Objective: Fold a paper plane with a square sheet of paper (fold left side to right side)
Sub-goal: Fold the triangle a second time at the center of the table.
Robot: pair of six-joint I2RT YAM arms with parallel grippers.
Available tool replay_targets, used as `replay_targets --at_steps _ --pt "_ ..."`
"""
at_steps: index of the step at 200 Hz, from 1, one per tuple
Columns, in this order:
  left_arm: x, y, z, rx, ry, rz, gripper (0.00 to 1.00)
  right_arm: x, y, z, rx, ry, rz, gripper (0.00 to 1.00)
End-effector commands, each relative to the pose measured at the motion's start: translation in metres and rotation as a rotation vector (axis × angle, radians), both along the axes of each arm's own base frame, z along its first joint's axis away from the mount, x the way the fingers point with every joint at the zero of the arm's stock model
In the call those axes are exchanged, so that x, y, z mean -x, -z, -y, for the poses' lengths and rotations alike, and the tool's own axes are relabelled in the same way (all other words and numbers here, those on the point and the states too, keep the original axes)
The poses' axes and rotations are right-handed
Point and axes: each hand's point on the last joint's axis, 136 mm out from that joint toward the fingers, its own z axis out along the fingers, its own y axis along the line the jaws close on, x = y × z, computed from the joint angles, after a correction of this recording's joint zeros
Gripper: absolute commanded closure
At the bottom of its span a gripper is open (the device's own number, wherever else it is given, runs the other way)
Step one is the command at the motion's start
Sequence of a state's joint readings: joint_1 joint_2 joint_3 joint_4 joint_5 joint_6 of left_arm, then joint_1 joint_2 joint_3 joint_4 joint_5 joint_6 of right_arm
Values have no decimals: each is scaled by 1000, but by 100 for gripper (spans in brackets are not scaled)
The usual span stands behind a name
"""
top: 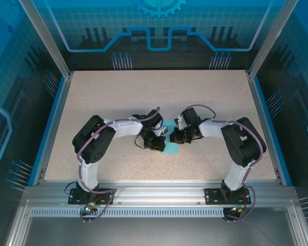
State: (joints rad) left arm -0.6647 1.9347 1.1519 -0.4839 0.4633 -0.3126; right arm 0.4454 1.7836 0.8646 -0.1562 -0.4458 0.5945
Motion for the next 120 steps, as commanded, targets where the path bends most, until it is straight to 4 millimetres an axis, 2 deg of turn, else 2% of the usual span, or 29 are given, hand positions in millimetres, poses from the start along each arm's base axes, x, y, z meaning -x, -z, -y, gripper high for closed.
replay_targets --at_steps 1,32,64,96,120 --pt "22 8 -27 -91 -18 -57 100 16 27 14 112 3 -76 98" --pt "24 3 -33 -74 -49 -58 100 14 25 13 103 2 -72 98" --pt "8 -13 -32 -7 -92 -23 100 7 11 6 61 -7 -28 96" --pt "-20 -33 -28 53 -136 49 80 -5 -13 2 30 0 59 90" --pt "-41 -40 -27 74 -166 90 69 -11 -29 9 45 23 122 84"
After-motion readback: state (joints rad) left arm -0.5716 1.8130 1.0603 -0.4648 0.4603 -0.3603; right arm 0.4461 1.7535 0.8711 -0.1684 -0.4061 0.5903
